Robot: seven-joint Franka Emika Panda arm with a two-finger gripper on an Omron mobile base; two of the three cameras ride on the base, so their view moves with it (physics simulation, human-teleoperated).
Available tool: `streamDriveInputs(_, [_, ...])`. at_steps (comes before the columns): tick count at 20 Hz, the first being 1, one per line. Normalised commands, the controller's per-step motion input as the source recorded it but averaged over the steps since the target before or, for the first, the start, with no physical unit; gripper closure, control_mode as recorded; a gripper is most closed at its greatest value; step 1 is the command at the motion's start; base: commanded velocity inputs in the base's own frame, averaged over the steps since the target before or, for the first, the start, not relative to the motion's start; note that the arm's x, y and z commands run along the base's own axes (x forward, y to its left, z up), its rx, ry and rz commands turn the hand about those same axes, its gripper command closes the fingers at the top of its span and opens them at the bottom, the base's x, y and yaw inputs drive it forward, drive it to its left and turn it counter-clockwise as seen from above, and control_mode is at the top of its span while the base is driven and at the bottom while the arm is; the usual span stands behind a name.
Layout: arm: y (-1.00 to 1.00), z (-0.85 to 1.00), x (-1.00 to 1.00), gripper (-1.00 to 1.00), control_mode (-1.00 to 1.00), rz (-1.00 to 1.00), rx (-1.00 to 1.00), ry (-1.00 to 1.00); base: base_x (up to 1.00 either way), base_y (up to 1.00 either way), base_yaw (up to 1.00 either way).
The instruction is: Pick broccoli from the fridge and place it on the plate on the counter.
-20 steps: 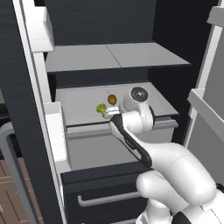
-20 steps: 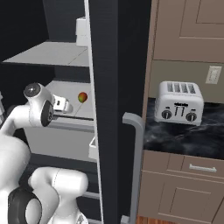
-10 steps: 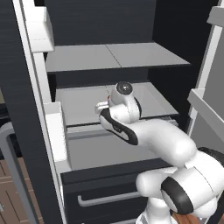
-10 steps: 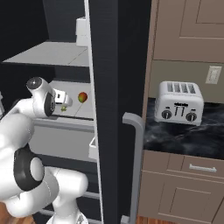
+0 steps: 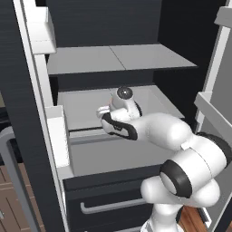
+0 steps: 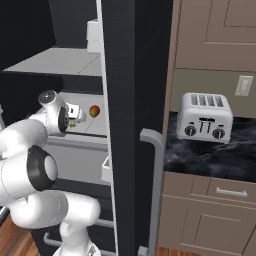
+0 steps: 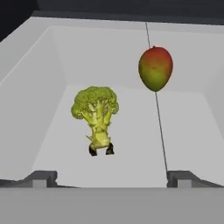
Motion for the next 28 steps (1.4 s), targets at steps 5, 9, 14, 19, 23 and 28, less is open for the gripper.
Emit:
streamDriveInputs(5, [0.26,-0.14,0.52,-1.00,-1.00,0.00,0.00,0.00,0.00,0.00,0.00])
streamDriveInputs(9, [0.18,-0.17,0.49,-1.00,-1.00,0.01,0.00,0.00,0.00,0.00,0.00])
streamDriveInputs(14, [0.02,-0.27,0.39,-1.00,-1.00,0.03,0.00,0.00,0.00,0.00,0.00])
streamDriveInputs(19, [0.00,-0.29,0.04,-1.00,-1.00,0.01,0.00,0.00,0.00,0.00,0.00])
streamDriveInputs(23, [0.00,-0.14,0.00,-1.00,-1.00,0.00,0.00,0.00,0.00,0.00,0.00])
streamDriveInputs(28, [0.00,-0.07,0.00,1.00,-1.00,0.00,0.00,0.02,0.00,0.00,0.00])
